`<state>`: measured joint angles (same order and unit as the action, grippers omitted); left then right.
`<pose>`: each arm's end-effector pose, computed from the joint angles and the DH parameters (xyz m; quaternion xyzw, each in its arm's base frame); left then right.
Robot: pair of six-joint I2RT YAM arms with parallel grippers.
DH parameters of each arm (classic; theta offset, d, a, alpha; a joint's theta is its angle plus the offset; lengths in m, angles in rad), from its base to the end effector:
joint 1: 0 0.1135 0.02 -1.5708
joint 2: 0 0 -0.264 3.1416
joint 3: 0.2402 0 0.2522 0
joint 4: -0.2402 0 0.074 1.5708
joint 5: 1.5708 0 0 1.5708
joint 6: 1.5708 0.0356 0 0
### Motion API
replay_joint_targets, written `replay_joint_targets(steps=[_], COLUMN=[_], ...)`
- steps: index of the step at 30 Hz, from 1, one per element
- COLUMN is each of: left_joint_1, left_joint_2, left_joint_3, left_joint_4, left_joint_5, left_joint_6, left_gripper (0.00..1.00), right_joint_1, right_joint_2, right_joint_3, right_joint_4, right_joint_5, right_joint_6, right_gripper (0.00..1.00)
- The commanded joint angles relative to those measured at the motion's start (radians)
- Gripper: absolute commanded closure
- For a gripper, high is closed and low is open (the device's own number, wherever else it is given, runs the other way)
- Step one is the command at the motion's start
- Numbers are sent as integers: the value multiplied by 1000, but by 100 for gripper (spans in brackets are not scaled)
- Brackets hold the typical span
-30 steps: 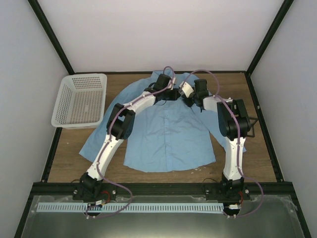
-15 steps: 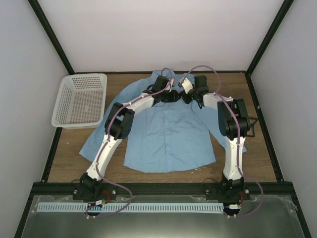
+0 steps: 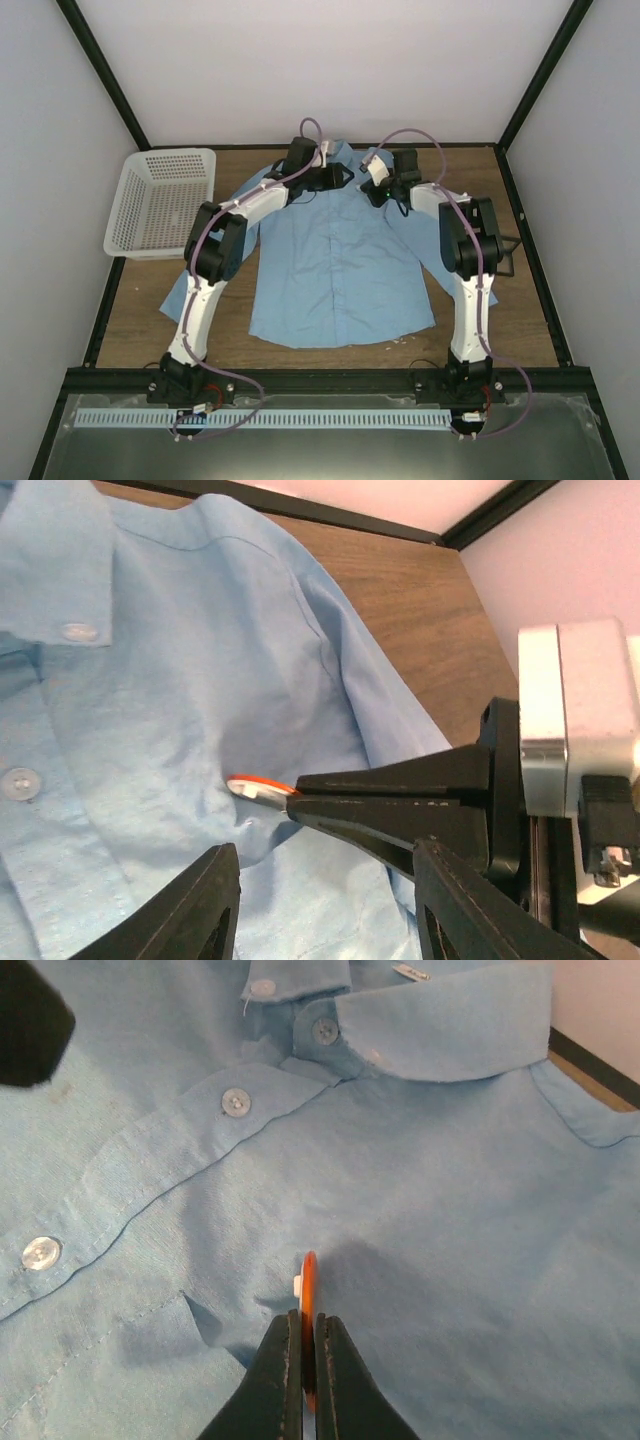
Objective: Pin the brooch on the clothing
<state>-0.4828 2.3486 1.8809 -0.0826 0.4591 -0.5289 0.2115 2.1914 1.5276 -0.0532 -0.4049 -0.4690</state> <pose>0.4720 -0.2652 0.1893 0.0915 0.8521 -0.4041 0.3198 0.4702 0.1153 0.1545 -0.3760 0.8128 0.1294 0.4257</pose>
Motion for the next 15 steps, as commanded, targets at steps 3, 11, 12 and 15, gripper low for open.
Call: replay_joint_targets(steps=[3, 11, 12, 15], left_joint_1=[2, -2, -2, -3], left_joint_2=[27, 88, 92, 92], left_joint_3=[31, -3, -5, -24], left_joint_4=[7, 101, 99, 105], left_joint_5=[-17, 77, 84, 90], left_joint_6=[-58, -177, -180, -186], left_gripper=[52, 67, 68, 72], right_joint_1=[-6, -4, -6, -6], right_joint_2=[46, 70, 75, 92], right_joint_3=[73, 115, 124, 158], right_joint_4=[-52, -150, -164, -216], right_joint_5=[-6, 70, 80, 95], right_joint_6=[26, 97, 106, 130], right_gripper=[99, 93, 92, 91])
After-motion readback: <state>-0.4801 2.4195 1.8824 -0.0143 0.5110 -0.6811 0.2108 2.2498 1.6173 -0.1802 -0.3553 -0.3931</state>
